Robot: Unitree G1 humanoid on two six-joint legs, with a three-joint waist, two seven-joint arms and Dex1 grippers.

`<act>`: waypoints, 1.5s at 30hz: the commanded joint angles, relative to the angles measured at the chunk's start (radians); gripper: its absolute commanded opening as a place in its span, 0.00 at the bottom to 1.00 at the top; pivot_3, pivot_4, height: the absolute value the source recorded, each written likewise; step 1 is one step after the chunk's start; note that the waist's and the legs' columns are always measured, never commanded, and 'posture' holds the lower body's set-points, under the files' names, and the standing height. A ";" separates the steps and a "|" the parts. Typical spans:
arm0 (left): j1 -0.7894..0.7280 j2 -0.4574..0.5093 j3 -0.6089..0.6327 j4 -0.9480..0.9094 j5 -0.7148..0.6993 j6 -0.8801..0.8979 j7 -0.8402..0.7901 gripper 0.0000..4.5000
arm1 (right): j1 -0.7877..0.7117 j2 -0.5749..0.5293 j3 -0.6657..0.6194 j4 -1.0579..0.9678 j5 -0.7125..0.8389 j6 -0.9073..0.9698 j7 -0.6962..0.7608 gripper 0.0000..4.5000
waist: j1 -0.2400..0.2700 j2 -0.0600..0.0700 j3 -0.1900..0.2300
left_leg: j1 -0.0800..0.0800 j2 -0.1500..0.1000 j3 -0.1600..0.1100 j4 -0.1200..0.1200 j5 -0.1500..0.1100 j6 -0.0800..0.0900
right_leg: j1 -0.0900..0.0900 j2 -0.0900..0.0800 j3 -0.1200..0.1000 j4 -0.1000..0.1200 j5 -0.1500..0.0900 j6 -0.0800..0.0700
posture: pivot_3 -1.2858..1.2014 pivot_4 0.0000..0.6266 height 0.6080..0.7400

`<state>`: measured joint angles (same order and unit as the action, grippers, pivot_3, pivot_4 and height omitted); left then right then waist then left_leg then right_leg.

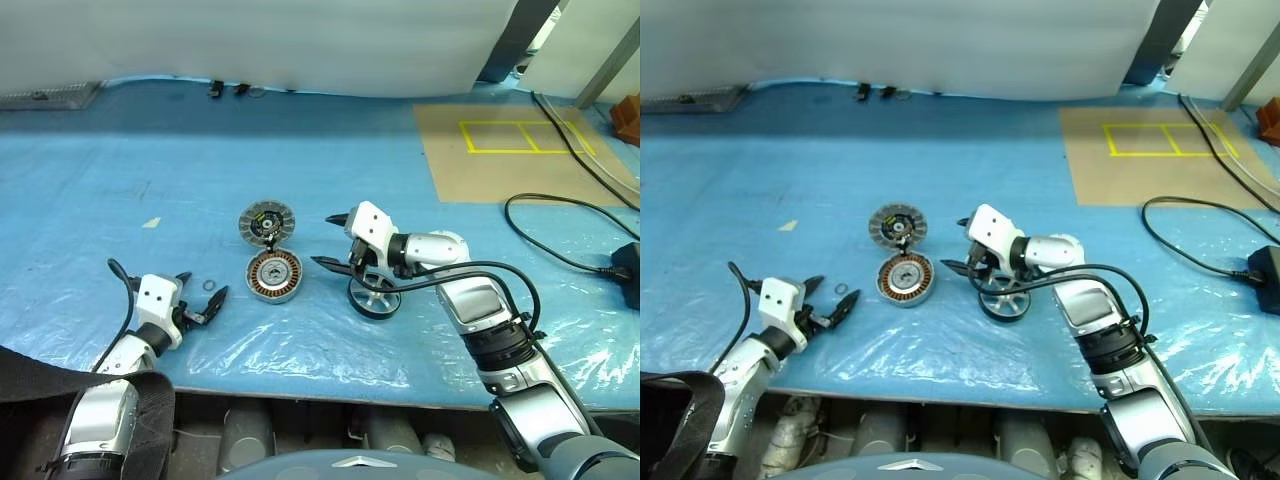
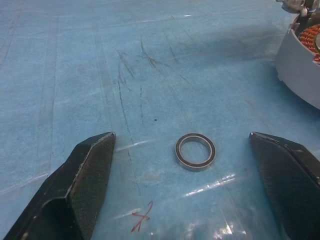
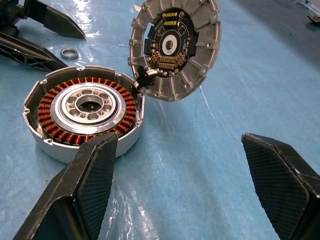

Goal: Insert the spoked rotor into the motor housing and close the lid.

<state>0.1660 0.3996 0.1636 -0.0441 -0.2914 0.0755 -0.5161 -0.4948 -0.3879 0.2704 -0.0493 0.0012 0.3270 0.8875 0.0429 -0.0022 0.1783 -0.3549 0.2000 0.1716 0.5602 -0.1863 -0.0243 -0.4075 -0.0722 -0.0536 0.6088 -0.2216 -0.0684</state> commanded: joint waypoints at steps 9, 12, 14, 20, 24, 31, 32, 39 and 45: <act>0.018 -0.021 0.023 -0.029 -0.007 0.040 0.037 0.58 | -0.026 -0.004 0.002 0.015 0.014 -0.036 0.001 0.93 | 0.001 0.000 0.000 | 0.000 0.000 0.000 0.000 0.000 0.000 | 0.000 0.000 0.000 0.000 0.000 0.000 | 0.52 0.24 1.00; 0.019 -0.022 0.023 -0.027 -0.008 0.043 0.039 0.58 | -0.025 -0.006 0.003 0.017 0.012 -0.040 0.001 0.93 | 0.001 0.000 0.000 | 0.000 0.000 0.000 0.000 0.000 0.000 | 0.000 0.000 0.000 0.000 0.000 0.000 | 0.52 0.24 1.00; 0.019 -0.024 0.024 -0.029 -0.015 0.048 0.036 0.58 | -0.025 -0.008 0.003 0.017 0.012 -0.042 0.002 0.93 | 0.001 0.000 0.000 | 0.000 0.000 0.000 0.000 0.000 0.000 | 0.000 0.000 0.000 0.000 0.000 0.001 | 0.52 0.24 1.00; 0.026 -0.027 0.023 -0.031 -0.025 0.057 0.034 0.58 | -0.029 -0.011 0.007 0.028 0.007 -0.054 0.002 0.93 | 0.001 0.000 0.000 | 0.000 0.000 0.000 0.000 0.000 0.000 | 0.000 0.000 0.000 0.000 0.000 0.001 | 0.52 0.24 1.00; 0.026 -0.032 0.030 -0.030 -0.036 0.067 0.033 0.37 | -0.031 -0.012 0.005 0.036 0.009 -0.059 0.004 0.93 | 0.001 0.000 0.000 | 0.000 0.000 0.000 0.000 0.000 0.000 | 0.000 0.000 0.000 0.000 0.000 0.001 | 0.52 0.24 1.00; -0.008 -0.029 0.004 -0.026 -0.040 0.042 -0.012 0.15 | -0.042 -0.003 -0.014 0.072 0.026 -0.062 -0.002 0.93 | 0.002 0.000 0.000 | 0.000 0.000 0.000 0.000 0.000 0.000 | 0.000 0.000 0.000 0.000 -0.001 0.002 | 0.52 0.24 1.00; -0.010 -0.027 -0.001 -0.035 -0.053 0.031 -0.040 0.15 | -0.042 0.003 -0.024 0.075 0.036 -0.056 -0.007 0.93 | 0.002 0.000 0.000 | 0.000 0.000 0.000 0.000 0.000 0.000 | 0.000 0.000 0.000 0.000 -0.001 0.002 | 0.52 0.24 1.00; -0.072 0.008 -0.027 -0.128 -0.132 0.006 -0.207 0.15 | -0.002 0.002 -0.073 0.066 0.112 -0.012 0.006 0.93 | 0.005 0.000 0.000 | -0.002 0.000 0.000 0.000 0.000 0.000 | -0.001 0.000 0.000 -0.001 0.000 -0.001 | 0.52 0.24 1.00; -0.124 0.050 -0.037 -0.191 -0.195 0.076 -0.270 0.15 | 0.051 -0.039 -0.049 0.019 0.145 -0.007 0.074 0.93 | -0.001 0.000 0.000 | -0.002 0.000 0.000 0.000 0.000 0.000 | -0.001 0.000 0.000 -0.001 0.000 -0.001 | 0.52 0.24 1.00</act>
<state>0.0456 0.4340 0.1229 -0.1860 -0.4543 0.1339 -0.7658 -0.4457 -0.4176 0.2188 0.0202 0.1221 0.3233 0.9427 0.0419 -0.0022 0.1784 -0.3565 0.1999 0.1720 0.5602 -0.1863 -0.0243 -0.4083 -0.0722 -0.0541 0.6081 -0.2212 -0.0691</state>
